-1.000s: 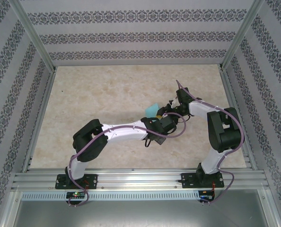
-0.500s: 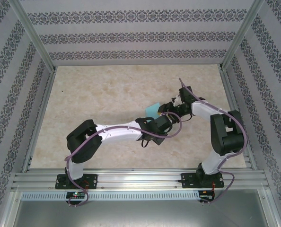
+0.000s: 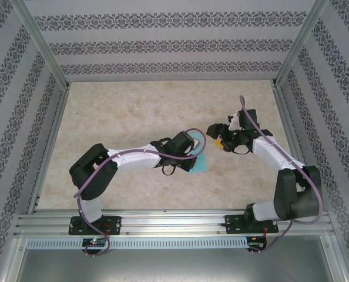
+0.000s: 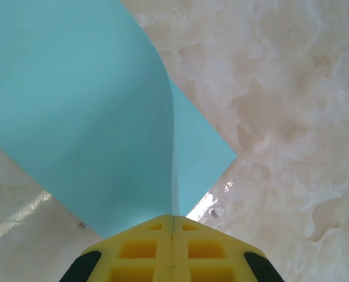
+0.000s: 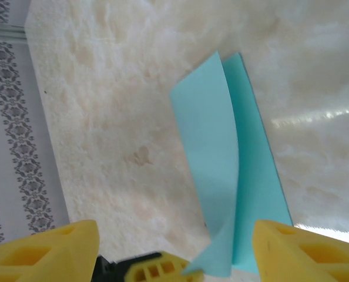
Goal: Fold a paper plane with a square sheet of paper (fold left side to right side)
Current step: Fold the triangle a second time at the center of the table.
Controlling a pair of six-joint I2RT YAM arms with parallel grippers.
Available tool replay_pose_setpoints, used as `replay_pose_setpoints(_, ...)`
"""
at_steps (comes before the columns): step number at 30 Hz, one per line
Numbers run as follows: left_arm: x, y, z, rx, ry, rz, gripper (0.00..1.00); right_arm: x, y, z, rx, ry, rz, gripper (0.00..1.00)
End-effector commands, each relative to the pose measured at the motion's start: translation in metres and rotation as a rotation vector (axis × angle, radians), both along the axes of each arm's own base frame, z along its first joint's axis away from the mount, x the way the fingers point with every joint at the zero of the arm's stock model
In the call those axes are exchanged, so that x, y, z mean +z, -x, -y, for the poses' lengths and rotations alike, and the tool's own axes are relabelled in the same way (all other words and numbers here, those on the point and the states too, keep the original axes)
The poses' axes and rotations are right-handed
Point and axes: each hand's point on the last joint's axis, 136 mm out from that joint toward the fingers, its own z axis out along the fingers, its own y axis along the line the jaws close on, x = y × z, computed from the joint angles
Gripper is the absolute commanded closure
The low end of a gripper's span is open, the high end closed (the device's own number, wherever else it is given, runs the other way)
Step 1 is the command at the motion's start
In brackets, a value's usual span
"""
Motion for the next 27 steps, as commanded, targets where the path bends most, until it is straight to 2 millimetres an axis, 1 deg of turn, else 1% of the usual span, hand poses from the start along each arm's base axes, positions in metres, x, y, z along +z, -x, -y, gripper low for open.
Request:
replay_pose_setpoints(1,0.020,-0.007,0.007,-0.003,0.116,-0.015,1.00,-0.014,0.016,0.006,0.008,0.037,-0.015,0.34)
replay_pose_setpoints(3,0.018,-0.011,0.004,0.002,0.119,-0.030,0.99,-0.022,0.024,0.006,0.009,0.037,-0.039,0.38)
replay_pose_setpoints(6,0.014,-0.016,0.000,0.009,0.115,-0.041,0.99,-0.034,0.034,0.006,0.006,0.037,-0.067,0.46)
replay_pose_setpoints(8,0.013,-0.020,-0.001,0.014,0.119,-0.049,0.99,-0.042,0.039,0.004,0.006,0.040,-0.079,0.54)
replay_pose_setpoints(9,0.010,-0.020,-0.002,0.013,0.114,-0.054,0.99,-0.045,0.041,0.003,0.008,0.040,-0.085,0.56)
replay_pose_setpoints(14,0.003,-0.023,-0.007,0.020,0.095,-0.081,0.97,-0.062,0.054,-0.009,0.046,0.055,-0.126,0.66)
replay_pose_setpoints(17,-0.001,-0.022,-0.010,0.017,0.079,-0.093,0.96,-0.071,0.059,-0.015,0.064,0.076,-0.142,0.72)
replay_pose_setpoints(21,-0.005,-0.021,-0.020,0.028,0.047,-0.120,0.94,-0.080,0.060,-0.020,0.074,0.097,-0.159,0.76)
replay_pose_setpoints(27,-0.008,-0.022,-0.029,0.035,0.006,-0.161,0.93,-0.093,0.064,-0.023,0.098,0.153,-0.192,0.76)
